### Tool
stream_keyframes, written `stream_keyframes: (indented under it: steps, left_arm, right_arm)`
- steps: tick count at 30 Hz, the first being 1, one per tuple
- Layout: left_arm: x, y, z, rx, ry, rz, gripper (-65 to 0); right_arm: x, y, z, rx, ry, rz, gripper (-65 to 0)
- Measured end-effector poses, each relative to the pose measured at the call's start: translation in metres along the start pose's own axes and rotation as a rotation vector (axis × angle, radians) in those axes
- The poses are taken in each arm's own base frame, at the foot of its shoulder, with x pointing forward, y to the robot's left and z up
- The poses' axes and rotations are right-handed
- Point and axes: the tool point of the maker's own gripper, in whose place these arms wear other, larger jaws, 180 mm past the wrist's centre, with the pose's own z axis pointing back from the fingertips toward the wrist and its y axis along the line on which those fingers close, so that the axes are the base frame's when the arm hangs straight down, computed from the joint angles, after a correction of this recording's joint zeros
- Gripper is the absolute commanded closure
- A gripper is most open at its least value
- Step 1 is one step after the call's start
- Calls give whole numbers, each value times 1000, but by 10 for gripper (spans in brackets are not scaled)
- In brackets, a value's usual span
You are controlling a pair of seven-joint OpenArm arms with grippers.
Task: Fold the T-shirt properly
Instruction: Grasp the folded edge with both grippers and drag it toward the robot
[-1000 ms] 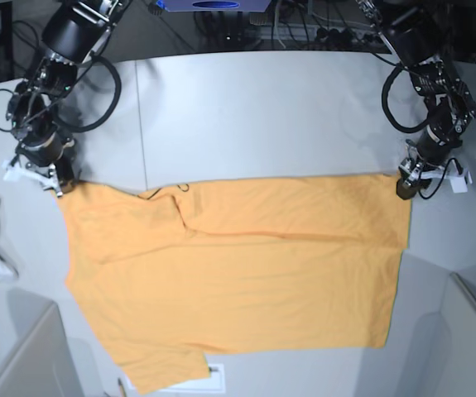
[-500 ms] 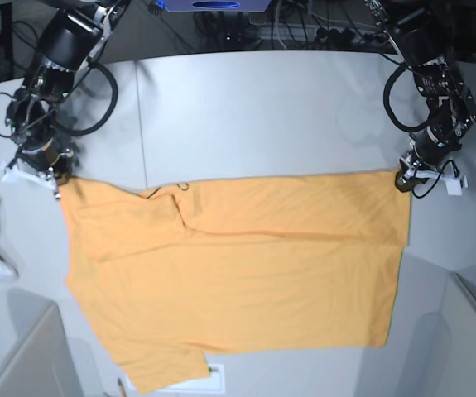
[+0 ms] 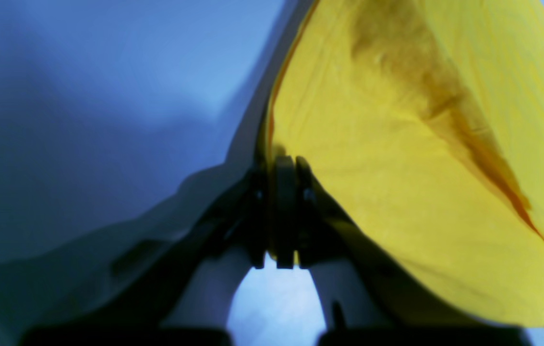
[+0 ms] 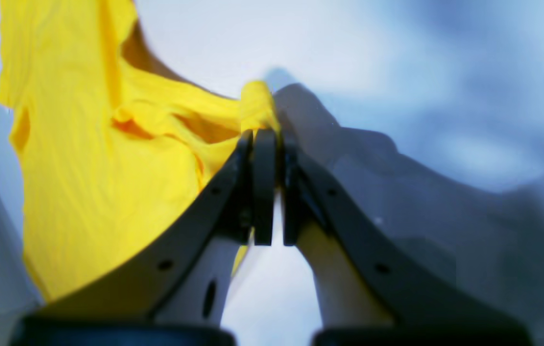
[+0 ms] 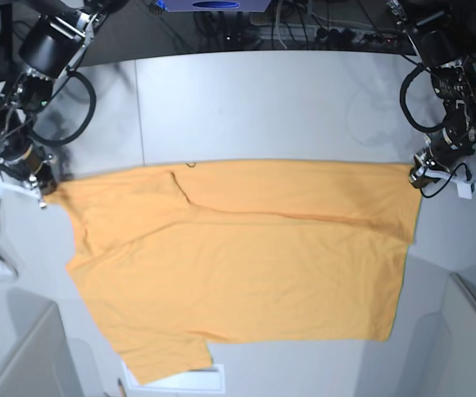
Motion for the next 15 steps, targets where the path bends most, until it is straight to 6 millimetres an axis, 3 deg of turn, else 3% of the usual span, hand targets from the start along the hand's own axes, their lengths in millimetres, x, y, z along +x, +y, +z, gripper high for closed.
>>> stream_keyframes:
  steps: [4,10,11,13,15]
  left_arm:
    - [-6,3,4,3,1,0,0]
    - [-18,7,18,21,7,-43,0]
    - [-19,7,18,22,3,-42,0]
    - [-18,7,18,23,3,-43,0]
    - [-19,6,18,22,5,-43,0]
  right_arm:
    - [-2,2,2,5,23,4,0]
    - [-34,-18,7,-22,70,-42,0]
    - [-34,-20,10,-22,55,-55,-29]
    - [-31,-18,15,-13,29,-66,-204]
    - [-29,-12,21,13,4,-34,-297]
